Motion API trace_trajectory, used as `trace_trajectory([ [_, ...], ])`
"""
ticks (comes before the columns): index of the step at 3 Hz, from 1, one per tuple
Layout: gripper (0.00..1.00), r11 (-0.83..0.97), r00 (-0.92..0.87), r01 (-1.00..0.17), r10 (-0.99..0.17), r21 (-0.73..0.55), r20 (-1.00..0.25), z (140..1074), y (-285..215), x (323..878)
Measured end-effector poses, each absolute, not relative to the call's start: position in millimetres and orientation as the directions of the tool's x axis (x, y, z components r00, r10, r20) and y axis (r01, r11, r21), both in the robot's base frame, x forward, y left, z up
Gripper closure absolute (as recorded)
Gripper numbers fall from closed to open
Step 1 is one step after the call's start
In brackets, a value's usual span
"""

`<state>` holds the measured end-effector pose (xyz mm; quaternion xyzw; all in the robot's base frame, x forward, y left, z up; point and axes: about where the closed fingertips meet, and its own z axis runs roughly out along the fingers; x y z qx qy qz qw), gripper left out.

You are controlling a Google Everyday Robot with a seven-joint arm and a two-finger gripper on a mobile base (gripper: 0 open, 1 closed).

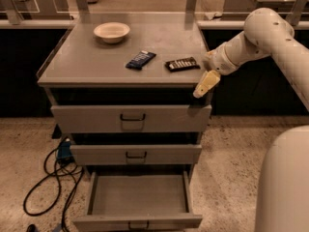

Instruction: Place rxbar chocolate into bottom drawer

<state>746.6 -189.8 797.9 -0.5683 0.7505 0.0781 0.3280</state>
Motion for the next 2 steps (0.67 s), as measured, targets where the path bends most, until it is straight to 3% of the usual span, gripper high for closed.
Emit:
trace_trajectory([
  [2,0.0,0.324,-0.117,-0.909,-0.803,-0.263,-0.585,843.1,-160.7,753.4],
])
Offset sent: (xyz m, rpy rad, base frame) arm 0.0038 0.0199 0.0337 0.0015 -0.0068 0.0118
